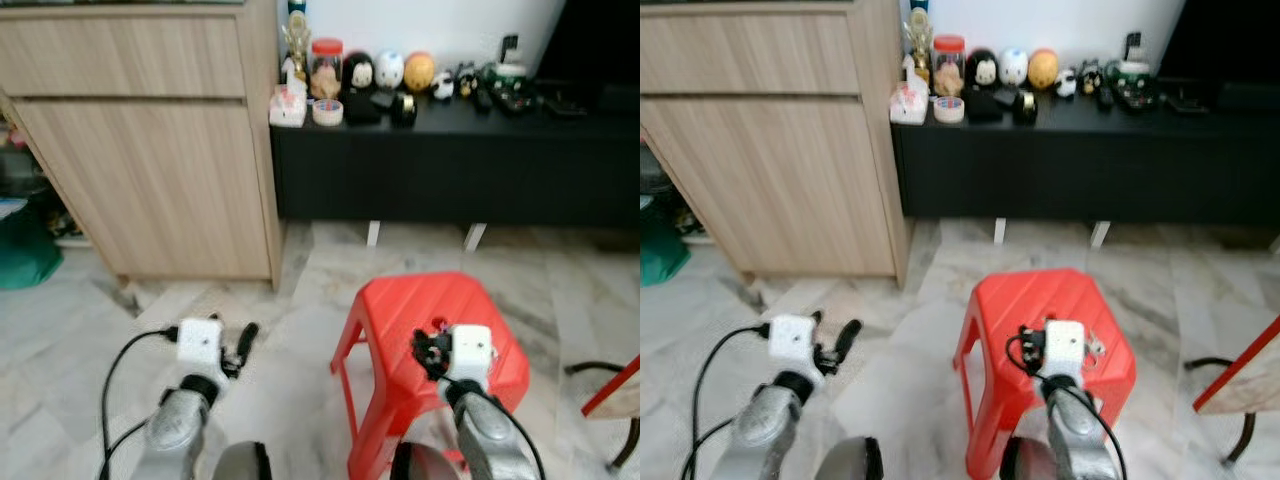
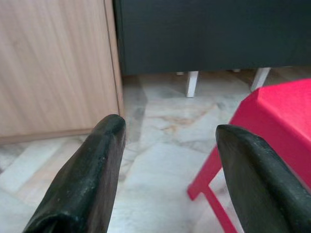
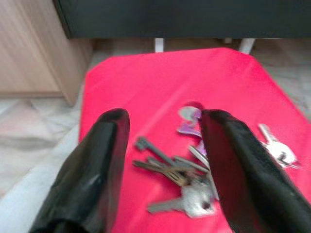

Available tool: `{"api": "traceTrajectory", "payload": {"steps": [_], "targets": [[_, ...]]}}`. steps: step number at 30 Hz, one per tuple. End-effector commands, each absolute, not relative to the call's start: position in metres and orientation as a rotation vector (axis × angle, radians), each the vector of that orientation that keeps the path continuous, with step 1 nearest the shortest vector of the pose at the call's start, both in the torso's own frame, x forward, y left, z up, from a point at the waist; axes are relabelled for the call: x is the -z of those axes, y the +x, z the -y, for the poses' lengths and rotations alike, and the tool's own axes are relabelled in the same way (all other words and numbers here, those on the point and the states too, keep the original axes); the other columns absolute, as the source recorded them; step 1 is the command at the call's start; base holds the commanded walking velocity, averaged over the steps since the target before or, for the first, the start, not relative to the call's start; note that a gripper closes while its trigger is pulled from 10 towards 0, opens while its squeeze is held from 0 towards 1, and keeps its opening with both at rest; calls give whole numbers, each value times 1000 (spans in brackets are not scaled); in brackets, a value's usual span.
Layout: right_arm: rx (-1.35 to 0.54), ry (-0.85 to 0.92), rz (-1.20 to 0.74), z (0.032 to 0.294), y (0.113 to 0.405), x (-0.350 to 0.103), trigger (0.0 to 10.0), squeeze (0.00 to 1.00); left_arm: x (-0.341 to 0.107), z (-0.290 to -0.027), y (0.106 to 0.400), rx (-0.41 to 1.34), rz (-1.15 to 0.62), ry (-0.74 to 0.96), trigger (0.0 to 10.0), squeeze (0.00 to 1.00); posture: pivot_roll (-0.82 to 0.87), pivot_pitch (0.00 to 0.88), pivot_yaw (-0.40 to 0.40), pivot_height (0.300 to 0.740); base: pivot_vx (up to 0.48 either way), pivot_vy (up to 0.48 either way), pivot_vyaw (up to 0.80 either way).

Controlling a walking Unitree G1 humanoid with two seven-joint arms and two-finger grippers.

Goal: Hang keys on a hook

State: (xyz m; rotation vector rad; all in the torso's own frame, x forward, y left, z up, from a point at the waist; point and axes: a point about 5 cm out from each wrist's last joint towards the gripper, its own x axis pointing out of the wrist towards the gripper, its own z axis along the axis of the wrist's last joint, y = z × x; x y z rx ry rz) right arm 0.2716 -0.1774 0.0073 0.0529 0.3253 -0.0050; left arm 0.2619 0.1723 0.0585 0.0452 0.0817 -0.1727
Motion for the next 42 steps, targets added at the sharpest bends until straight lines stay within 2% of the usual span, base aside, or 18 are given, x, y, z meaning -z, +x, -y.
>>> {"api": "traceTrajectory", "payload": {"steps": [1, 14, 15, 21, 23, 33, 42], "targets": [[22, 44, -358, 182, 273, -4, 10000, 1000, -56, -175, 261, 170, -100, 49, 10000, 0, 47, 0, -51, 581, 0, 0, 0], [114, -12, -523, 203, 279, 8, 10000, 984, -54, -173, 262, 179, -114, 51, 10000, 0, 51, 0, -48, 581, 0, 0, 0], [103, -4, -524, 201, 284, 6, 10000, 0, -54, -172, 262, 182, -113, 51, 10000, 0, 52, 0, -48, 581, 0, 0, 0], [70, 71, -534, 193, 292, 2, 10000, 0, -55, -172, 262, 184, -112, 47, 10000, 0, 49, 0, -43, 581, 0, 0, 0], [21, 101, -525, 182, 300, -2, 10000, 0, -55, -170, 262, 190, -115, 49, 10000, 0, 51, 0, -36, 581, 0, 0, 0], [-28, 51, -579, 171, 304, -2, 10000, 0, -57, -170, 260, 195, -111, 47, 10000, 0, 59, 0, -26, 581, 0, 0, 0], [4, 67, -582, 172, 305, -2, 10000, 0, -52, -174, 241, 192, -148, 49, 10000, 0, 69, 61, -20, 581, 0, 0, 0]]}}
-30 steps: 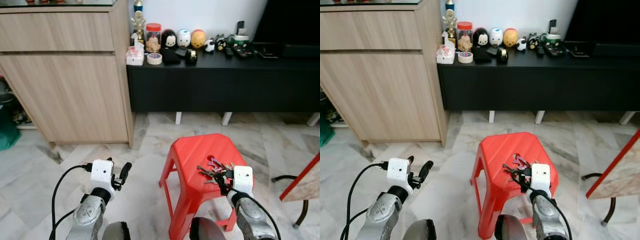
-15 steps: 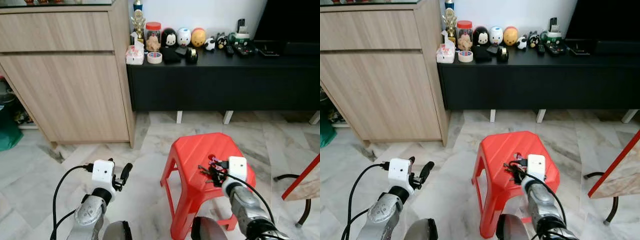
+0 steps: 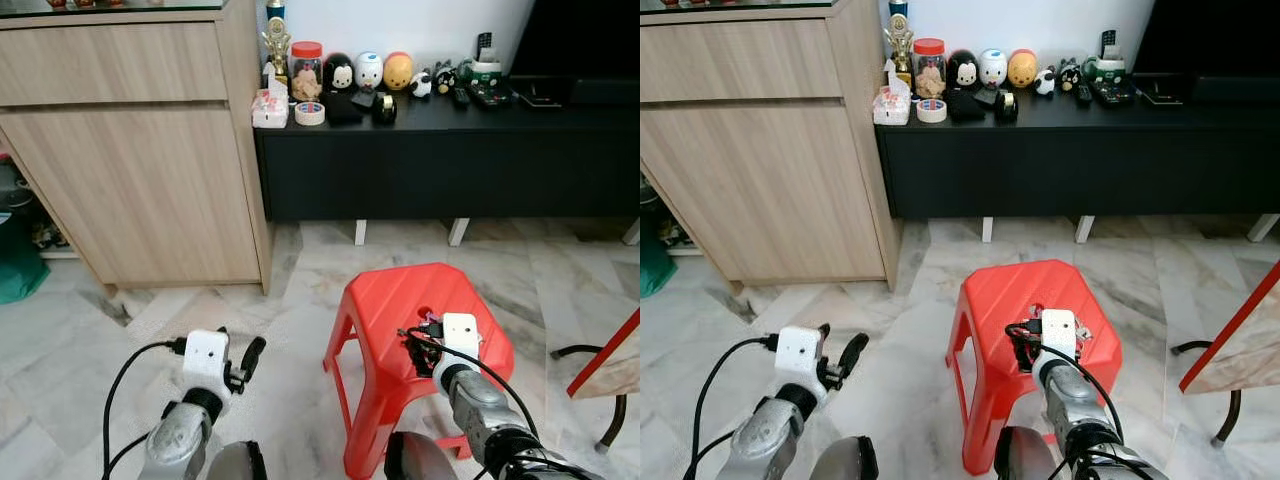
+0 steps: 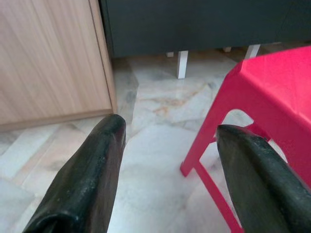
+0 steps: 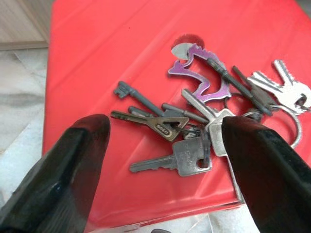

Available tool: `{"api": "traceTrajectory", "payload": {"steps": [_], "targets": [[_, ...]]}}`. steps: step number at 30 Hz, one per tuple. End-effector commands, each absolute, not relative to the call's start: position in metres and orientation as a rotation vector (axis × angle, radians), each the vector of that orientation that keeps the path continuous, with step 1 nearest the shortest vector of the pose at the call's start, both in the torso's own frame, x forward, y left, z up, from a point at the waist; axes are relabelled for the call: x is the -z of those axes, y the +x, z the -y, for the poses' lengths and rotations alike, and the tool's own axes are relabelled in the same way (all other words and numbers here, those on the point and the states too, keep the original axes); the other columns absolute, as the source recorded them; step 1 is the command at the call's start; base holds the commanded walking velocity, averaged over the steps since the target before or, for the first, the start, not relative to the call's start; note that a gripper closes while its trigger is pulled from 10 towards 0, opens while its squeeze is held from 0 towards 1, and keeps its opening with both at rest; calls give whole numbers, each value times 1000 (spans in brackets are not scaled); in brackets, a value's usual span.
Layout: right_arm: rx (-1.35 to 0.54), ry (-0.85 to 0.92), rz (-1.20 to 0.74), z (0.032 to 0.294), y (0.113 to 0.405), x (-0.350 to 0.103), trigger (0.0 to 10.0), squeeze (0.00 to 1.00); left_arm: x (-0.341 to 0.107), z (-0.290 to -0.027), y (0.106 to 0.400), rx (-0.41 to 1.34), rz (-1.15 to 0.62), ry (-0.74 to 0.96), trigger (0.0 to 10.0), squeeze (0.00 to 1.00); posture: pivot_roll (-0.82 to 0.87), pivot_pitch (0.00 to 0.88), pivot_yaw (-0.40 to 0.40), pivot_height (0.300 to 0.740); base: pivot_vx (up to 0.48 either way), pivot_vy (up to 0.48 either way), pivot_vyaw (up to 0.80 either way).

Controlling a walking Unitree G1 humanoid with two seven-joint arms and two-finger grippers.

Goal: Hang keys on a hook

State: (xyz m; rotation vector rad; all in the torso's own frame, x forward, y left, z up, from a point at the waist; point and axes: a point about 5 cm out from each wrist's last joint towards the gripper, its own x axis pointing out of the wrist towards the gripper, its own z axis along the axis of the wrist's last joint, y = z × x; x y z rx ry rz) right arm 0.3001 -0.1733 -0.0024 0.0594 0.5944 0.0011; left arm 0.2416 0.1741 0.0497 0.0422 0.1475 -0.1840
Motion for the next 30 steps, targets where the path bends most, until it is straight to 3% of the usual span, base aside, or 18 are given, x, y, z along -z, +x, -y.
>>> {"api": "traceTrajectory", "payload": {"steps": [1, 18, 19, 20, 22, 23, 24, 28, 29, 30], "targets": [[9, 67, -578, 173, 306, -3, 10000, 0, -52, -175, 240, 192, -151, 50, 10000, 0, 68, 67, -19, 581, 0, 0, 0], [65, 85, -564, 183, 305, -3, 10000, 0, -51, -177, 232, 191, -181, 58, 10000, 0, 70, 87, -24, 581, 0, 0, 0], [72, 91, -566, 183, 304, -3, 5647, 0, -51, -176, 232, 190, -181, 59, 10000, 0, 72, 86, -23, 581, 0, 0, 0], [75, 94, -570, 184, 304, -2, 2314, 0, -51, -177, 232, 189, -181, 59, 10000, 0, 73, 86, -22, 581, 0, 0, 0], [75, 91, -576, 183, 303, -2, 2078, 0, -51, -177, 232, 189, -182, 60, 10000, 0, 73, 85, -22, 581, 0, 0, 0], [74, 89, -578, 183, 303, -1, 824, 0, -51, -177, 232, 189, -183, 61, 10000, 0, 73, 85, -22, 581, 0, 0, 0], [74, 89, -578, 183, 303, -1, 510, 0, -51, -177, 232, 189, -184, 62, 10000, 0, 72, 84, -22, 581, 0, 0, 0], [72, 90, -580, 182, 303, -1, 706, 0, -52, -178, 233, 188, -184, 65, 10000, 0, 73, 82, -22, 581, 0, 0, 0], [70, 90, -582, 182, 303, -1, 0, 0, -52, -177, 233, 188, -184, 66, 10000, 0, 75, 80, -22, 581, 0, 0, 0], [68, 90, -585, 182, 303, -1, 0, 0, -52, -177, 233, 189, -183, 67, 10000, 0, 75, 80, -22, 581, 0, 0, 0]]}}
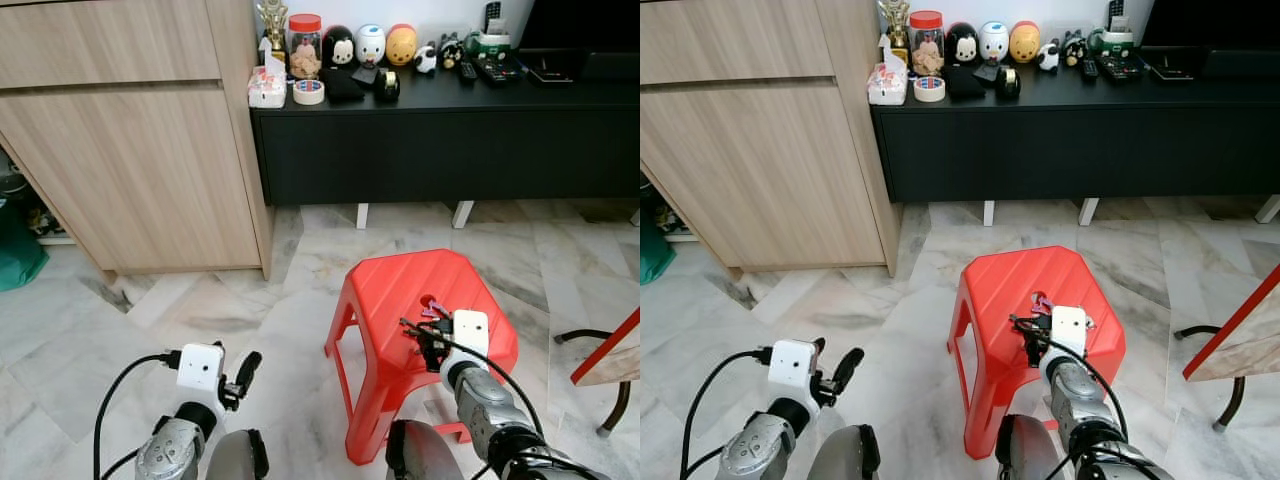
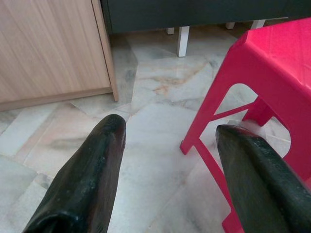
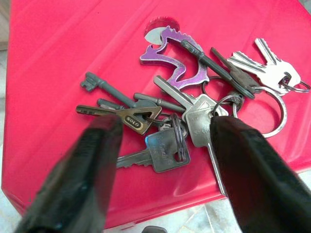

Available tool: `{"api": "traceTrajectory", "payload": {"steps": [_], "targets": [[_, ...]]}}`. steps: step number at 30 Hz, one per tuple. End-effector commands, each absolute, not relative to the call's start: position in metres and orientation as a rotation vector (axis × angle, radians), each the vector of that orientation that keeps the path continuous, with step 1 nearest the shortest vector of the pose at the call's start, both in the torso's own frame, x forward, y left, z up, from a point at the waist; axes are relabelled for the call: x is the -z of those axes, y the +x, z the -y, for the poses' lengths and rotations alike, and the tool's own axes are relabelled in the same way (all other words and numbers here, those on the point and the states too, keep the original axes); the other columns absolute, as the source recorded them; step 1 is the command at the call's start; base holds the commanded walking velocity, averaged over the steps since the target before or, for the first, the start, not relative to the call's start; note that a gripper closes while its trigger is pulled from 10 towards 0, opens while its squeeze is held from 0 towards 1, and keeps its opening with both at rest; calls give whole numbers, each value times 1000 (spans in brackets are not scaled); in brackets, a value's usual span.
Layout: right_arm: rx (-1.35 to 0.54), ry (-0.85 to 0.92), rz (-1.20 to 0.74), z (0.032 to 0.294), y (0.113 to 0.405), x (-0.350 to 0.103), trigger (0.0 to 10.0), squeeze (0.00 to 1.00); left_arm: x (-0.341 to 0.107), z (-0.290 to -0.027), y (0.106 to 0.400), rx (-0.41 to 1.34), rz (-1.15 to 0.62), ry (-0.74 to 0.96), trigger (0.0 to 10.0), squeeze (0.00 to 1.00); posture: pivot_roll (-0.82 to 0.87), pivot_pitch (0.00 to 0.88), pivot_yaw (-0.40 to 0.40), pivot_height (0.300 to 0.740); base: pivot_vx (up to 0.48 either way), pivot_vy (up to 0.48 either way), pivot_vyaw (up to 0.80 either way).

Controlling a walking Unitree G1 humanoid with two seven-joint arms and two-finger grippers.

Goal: Hang keys on a hook

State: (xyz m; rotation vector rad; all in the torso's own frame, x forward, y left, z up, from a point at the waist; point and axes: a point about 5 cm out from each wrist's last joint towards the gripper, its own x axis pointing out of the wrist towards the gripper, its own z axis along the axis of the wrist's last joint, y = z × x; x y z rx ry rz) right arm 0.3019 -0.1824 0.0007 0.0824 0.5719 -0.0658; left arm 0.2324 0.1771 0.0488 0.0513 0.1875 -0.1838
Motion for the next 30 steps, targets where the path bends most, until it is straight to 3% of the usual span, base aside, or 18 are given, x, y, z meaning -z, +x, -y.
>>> {"api": "traceTrajectory", "payload": {"steps": [1, 30], "targets": [[66, 90, -587, 182, 302, 0, 0, 0, -53, -177, 233, 189, -183, 68, 10000, 0, 75, 80, -22, 581, 0, 0, 0], [33, 75, -624, 176, 300, 3, 0, 0, -53, -176, 240, 193, -177, 69, 10000, 0, 86, 51, -31, 581, 0, 0, 0]]}}
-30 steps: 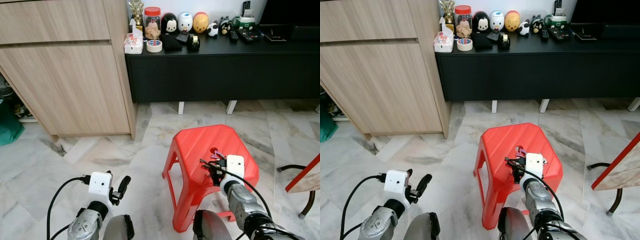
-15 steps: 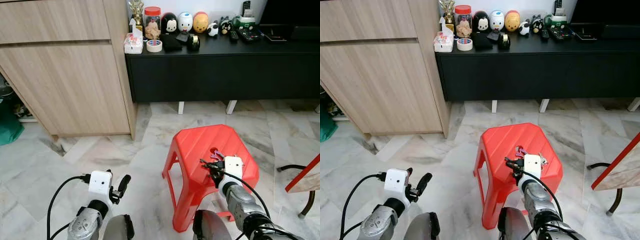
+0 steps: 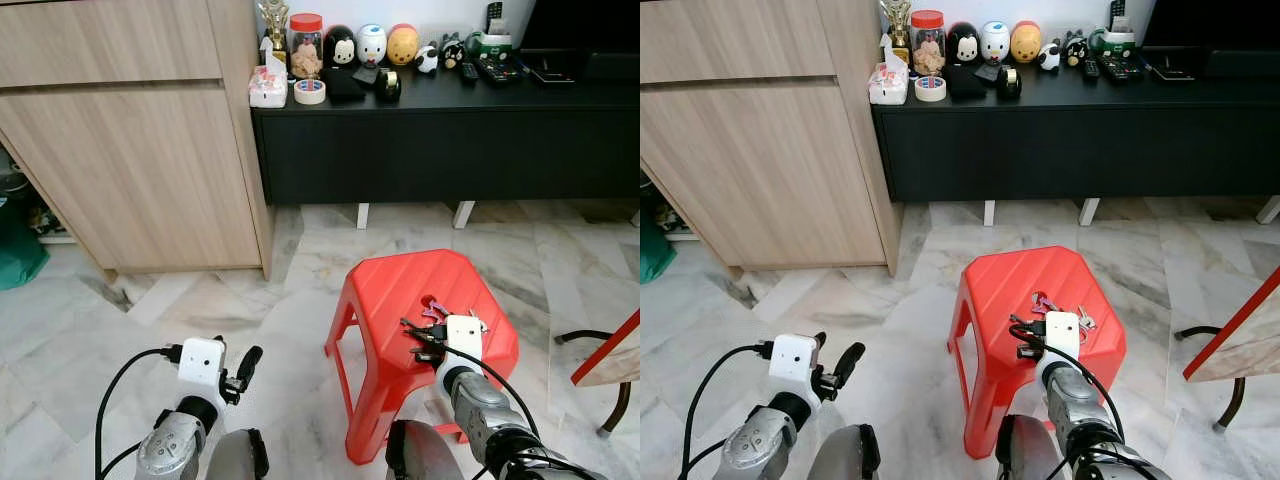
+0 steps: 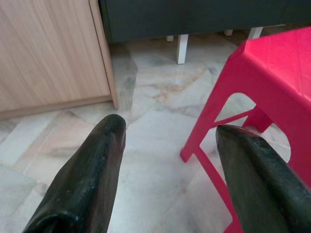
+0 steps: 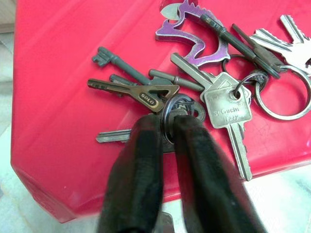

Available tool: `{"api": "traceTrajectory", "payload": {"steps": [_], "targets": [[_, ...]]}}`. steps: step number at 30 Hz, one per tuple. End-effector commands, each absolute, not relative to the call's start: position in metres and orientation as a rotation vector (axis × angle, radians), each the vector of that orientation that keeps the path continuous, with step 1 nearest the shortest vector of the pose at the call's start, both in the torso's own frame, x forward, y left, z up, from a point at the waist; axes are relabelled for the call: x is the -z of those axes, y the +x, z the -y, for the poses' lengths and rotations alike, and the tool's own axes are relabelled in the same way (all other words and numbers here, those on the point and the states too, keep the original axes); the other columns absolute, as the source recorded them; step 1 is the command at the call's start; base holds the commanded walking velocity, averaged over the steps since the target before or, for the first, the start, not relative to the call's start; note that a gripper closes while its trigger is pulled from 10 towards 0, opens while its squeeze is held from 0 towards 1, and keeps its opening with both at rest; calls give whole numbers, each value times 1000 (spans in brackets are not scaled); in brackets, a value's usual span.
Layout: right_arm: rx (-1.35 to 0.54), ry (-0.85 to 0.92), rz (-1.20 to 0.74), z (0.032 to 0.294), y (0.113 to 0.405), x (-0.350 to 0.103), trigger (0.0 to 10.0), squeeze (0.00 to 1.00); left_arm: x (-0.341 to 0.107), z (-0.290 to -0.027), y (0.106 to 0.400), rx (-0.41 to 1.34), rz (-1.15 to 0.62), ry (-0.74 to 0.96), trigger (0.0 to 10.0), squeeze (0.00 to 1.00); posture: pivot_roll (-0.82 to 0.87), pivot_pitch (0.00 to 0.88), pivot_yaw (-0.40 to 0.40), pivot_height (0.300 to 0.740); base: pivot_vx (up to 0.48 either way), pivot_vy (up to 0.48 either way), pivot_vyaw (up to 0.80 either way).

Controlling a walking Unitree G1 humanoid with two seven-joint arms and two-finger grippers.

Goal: Hang keys on a hook

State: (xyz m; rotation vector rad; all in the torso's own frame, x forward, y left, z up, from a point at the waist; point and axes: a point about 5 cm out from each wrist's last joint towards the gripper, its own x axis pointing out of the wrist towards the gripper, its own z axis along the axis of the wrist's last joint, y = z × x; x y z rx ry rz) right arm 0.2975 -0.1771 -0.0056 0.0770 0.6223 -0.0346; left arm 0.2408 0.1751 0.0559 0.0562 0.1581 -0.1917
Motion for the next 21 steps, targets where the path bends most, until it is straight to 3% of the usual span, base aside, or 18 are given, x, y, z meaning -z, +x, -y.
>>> {"api": "traceTrajectory", "payload": {"steps": [1, 21], "targets": [[34, 74, -623, 177, 300, 3, 0, 0, -53, -176, 241, 192, -176, 69, 10000, 0, 88, 48, -33, 581, 0, 0, 0], [25, 116, -377, 172, 310, -17, 0, 0, -52, -180, 254, 151, -160, 61, 10000, 0, 90, 0, -48, 581, 0, 0, 0]]}}
